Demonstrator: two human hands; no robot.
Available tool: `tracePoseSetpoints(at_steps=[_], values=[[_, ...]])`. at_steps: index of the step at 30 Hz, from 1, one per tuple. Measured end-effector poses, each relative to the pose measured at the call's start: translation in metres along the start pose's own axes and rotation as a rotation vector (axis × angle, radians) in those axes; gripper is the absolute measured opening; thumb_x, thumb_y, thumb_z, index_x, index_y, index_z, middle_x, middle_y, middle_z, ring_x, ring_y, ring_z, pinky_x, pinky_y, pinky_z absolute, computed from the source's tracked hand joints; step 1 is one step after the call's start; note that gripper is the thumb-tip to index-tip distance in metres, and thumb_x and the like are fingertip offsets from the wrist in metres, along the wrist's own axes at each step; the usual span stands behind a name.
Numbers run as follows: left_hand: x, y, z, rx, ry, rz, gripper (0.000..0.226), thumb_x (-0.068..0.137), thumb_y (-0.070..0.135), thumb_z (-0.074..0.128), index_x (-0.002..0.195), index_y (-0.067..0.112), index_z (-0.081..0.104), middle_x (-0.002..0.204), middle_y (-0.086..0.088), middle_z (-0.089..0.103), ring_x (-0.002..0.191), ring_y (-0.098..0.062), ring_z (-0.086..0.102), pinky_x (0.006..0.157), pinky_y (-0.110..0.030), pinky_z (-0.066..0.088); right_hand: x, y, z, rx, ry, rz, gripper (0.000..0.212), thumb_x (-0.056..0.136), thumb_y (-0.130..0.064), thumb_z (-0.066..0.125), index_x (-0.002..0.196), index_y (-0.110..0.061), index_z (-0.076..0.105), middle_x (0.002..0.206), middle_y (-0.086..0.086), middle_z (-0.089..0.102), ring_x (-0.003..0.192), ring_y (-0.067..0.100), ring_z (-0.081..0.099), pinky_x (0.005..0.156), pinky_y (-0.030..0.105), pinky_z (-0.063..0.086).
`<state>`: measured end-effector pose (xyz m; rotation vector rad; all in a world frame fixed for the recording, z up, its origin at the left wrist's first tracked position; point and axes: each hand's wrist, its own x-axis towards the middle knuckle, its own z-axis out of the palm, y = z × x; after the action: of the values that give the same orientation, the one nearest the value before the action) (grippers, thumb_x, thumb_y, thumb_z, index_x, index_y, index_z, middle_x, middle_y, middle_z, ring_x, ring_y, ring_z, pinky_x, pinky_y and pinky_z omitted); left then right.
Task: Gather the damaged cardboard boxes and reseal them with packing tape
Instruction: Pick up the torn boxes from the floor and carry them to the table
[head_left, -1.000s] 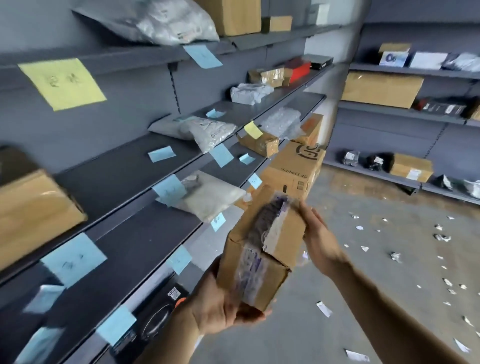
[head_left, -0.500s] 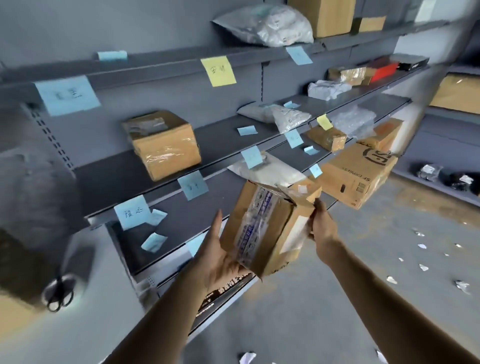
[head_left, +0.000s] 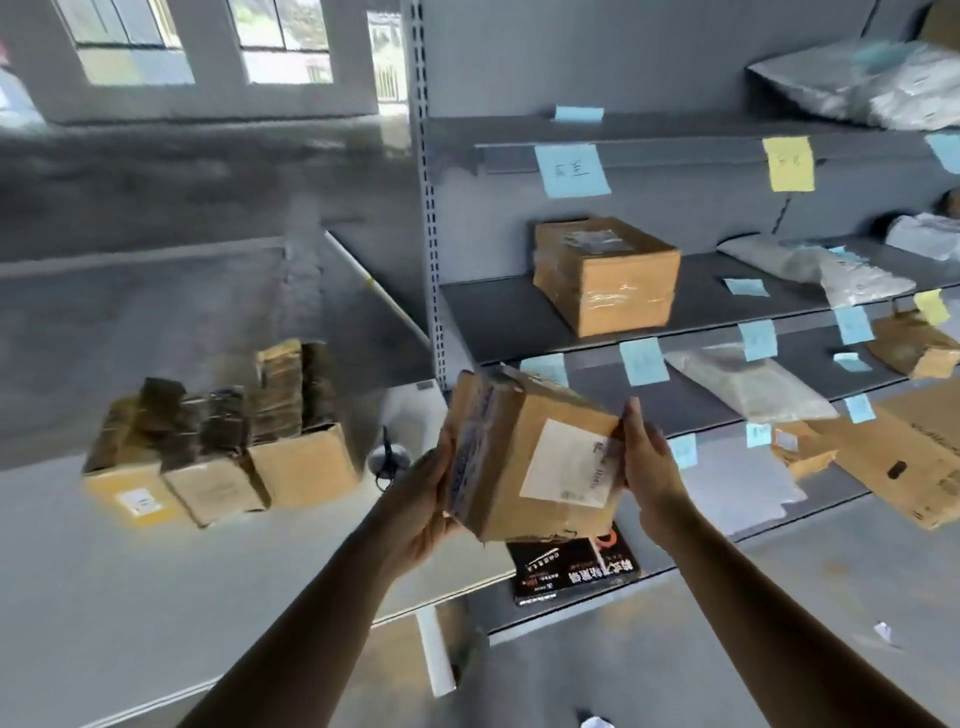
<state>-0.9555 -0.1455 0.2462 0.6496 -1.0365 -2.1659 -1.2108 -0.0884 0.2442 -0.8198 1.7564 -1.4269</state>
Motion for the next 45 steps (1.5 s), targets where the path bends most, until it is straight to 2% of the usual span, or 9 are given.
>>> tracePoseSetpoints(at_steps=[5, 10, 13, 18, 22, 28, 32, 36, 45], values=[[-0.052, 0.043, -0.061, 0.263, 0.203, 0.145, 0.044, 0.105, 0.036, 0.032, 0.133, 0.008, 0.05, 0.114, -0.018, 0.064, 0.105, -0.031, 0.068, 0.075, -0.043, 0.06, -0.021, -0.017, 0.1, -0.033, -0.039, -0.069, 0.053, 0.098, -0.059, 0.038, 0.096, -0.009, 0.053, 0.076, 0.005, 0.068, 0.077, 0.028, 0.075, 0.063, 0.029, 0.056], [-0.099, 0.08, -0.113, 0.403, 0.308, 0.299, 0.043, 0.098, 0.048, 0.034, 0.132, 0.027, 0.051, 0.123, -0.013, 0.064, 0.112, -0.026, 0.066, 0.085, -0.044, 0.058, -0.039, -0.037, 0.183, -0.083, -0.112, -0.122, 0.055, 0.097, -0.06, 0.041, 0.09, -0.006, 0.055, 0.081, 0.009, 0.072, 0.074, 0.024, 0.074, 0.064, 0.028, 0.053], [-0.124, 0.093, -0.143, 0.444, 0.29, 0.324, 0.05, 0.098, 0.054, 0.031, 0.147, 0.044, 0.032, 0.139, 0.003, 0.056, 0.127, -0.019, 0.057, 0.097, -0.046, 0.053, -0.046, -0.046, 0.224, -0.154, -0.145, -0.158, 0.054, 0.096, -0.06, 0.041, 0.078, -0.01, 0.054, 0.077, 0.006, 0.071, 0.07, 0.021, 0.073, 0.061, 0.024, 0.049], [-0.166, 0.117, -0.175, 0.494, 0.294, 0.312, 0.075, 0.087, 0.058, 0.057, 0.15, 0.043, 0.02, 0.14, 0.015, 0.051, 0.128, -0.01, 0.054, 0.091, -0.034, 0.056, -0.053, -0.065, 0.287, -0.325, -0.211, -0.256, 0.049, 0.1, -0.054, 0.039, 0.073, -0.015, 0.052, 0.069, -0.006, 0.067, 0.063, 0.01, 0.071, 0.049, 0.01, 0.045], [-0.187, 0.141, -0.202, 0.49, 0.374, 0.357, 0.074, 0.086, 0.038, 0.074, 0.146, 0.04, 0.033, 0.136, 0.013, 0.058, 0.125, -0.009, 0.056, 0.091, -0.031, 0.055, -0.058, -0.081, 0.342, -0.412, -0.287, -0.282, 0.06, 0.1, -0.057, 0.033, 0.081, -0.006, 0.057, 0.072, -0.003, 0.066, 0.064, 0.005, 0.067, 0.046, 0.007, 0.041], [-0.208, 0.173, -0.264, 0.427, 0.546, 0.441, 0.058, 0.09, 0.022, 0.071, 0.141, 0.028, 0.043, 0.132, 0.004, 0.063, 0.125, -0.013, 0.057, 0.093, -0.024, 0.052, -0.046, -0.087, 0.424, -0.309, -0.414, -0.289, 0.049, 0.092, -0.073, 0.035, 0.086, -0.032, 0.059, 0.091, -0.007, 0.068, 0.091, 0.017, 0.069, 0.084, 0.04, 0.057], [-0.207, 0.195, -0.309, 0.379, 0.571, 0.401, 0.053, 0.095, 0.017, 0.063, 0.143, 0.026, 0.043, 0.136, 0.002, 0.061, 0.127, -0.016, 0.056, 0.103, -0.034, 0.045, -0.034, -0.097, 0.474, -0.278, -0.451, -0.293, 0.04, 0.097, -0.063, 0.039, 0.098, -0.027, 0.057, 0.102, -0.006, 0.061, 0.099, 0.016, 0.059, 0.087, 0.035, 0.05], [-0.201, 0.218, -0.346, 0.384, 0.6, 0.363, 0.052, 0.096, 0.023, 0.062, 0.144, 0.029, 0.042, 0.137, 0.005, 0.06, 0.129, -0.012, 0.054, 0.105, -0.034, 0.04, -0.016, -0.106, 0.518, -0.214, -0.491, -0.278, 0.039, 0.097, -0.055, 0.049, 0.094, -0.02, 0.065, 0.093, -0.006, 0.067, 0.084, 0.006, 0.063, 0.061, 0.016, 0.047], [-0.199, 0.255, -0.415, 0.422, 0.651, 0.316, 0.066, 0.088, 0.044, 0.066, 0.147, 0.029, 0.041, 0.145, 0.005, 0.053, 0.138, -0.019, 0.046, 0.119, -0.05, 0.026, 0.012, -0.114, 0.598, -0.136, -0.626, -0.211, 0.036, 0.095, -0.056, 0.054, 0.093, -0.021, 0.063, 0.098, -0.001, 0.071, 0.093, 0.017, 0.068, 0.082, 0.037, 0.056]])
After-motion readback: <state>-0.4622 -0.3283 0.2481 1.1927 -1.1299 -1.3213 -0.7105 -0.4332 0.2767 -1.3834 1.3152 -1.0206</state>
